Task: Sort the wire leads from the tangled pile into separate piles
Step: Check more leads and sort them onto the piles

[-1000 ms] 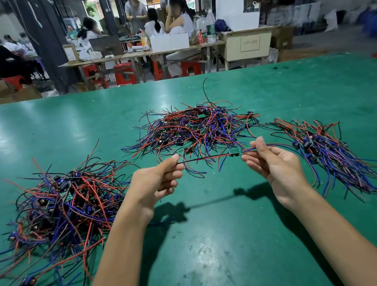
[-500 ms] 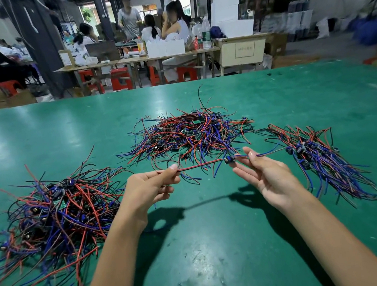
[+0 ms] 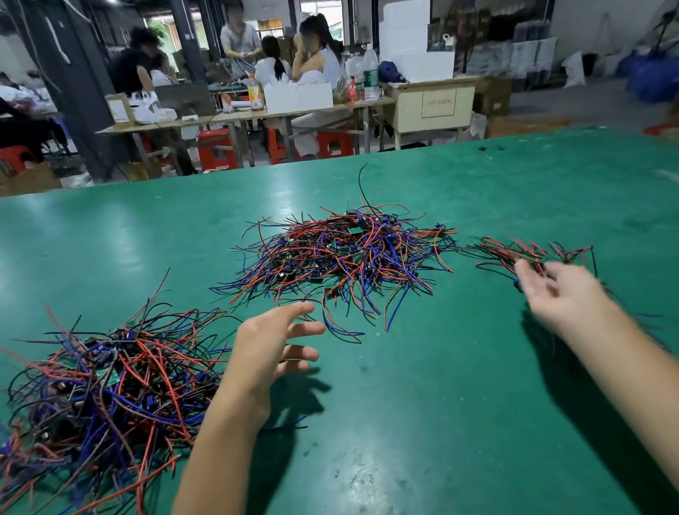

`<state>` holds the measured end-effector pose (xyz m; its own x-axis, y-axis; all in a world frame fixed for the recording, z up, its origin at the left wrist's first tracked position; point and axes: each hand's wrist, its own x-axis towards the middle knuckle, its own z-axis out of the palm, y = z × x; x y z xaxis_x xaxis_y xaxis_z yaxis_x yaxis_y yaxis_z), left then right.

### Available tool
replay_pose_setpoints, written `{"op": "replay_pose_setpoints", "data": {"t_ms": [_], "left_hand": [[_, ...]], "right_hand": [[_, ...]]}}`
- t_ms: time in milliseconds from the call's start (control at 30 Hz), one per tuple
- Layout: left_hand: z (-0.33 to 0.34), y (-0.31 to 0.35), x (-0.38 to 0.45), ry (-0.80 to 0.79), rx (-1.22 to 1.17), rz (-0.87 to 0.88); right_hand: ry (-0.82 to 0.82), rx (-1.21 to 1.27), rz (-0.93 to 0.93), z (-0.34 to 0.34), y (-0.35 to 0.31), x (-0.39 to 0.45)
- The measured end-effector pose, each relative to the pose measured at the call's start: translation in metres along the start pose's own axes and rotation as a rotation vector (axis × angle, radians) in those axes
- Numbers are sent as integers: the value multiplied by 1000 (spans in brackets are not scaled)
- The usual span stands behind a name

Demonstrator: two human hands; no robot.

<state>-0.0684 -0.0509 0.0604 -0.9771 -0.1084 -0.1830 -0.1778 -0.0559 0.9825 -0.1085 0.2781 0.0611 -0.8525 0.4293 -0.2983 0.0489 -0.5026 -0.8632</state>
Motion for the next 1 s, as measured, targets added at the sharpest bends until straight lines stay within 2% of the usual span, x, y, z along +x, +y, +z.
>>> {"op": "replay_pose_setpoints", "data": {"t_ms": [67,100,133,200,300,367,467,567,800,900,1000], "left_hand": [[2,0,0,-3,13,-5],[3,-1,-1,-6,21,-8],[4,-1,-1,-8,32,-13],[6,-2,-2,-9,63,-27],[8,-4,-4,-14,100,-29],[10,-4,-4,-16,116,-17],[11,-5,-4,-9,135,13],[13,-6,-3,-2,153,20],[23,-14,-2,-14,197,25],[28,-18,-1,-18,224,28],[37,-19,-1,-55,93,-38]], "right_hand": [[77,118,-109,13,26,-9],[88,60,-96,24,39,-14],[57,-66,-97,38,50,-17],[-15,-464,-225,56,75,-12],[7,-1015,-417,73,86,5],[47,-1250,-434,81,82,16],[56,-1319,-522,86,87,23],[94,-1362,-694,81,100,13],[105,-1270,-858,67,101,-32],[44,-1210,-916,62,101,-57],[-117,-1153,-1034,57,105,-84]]}}
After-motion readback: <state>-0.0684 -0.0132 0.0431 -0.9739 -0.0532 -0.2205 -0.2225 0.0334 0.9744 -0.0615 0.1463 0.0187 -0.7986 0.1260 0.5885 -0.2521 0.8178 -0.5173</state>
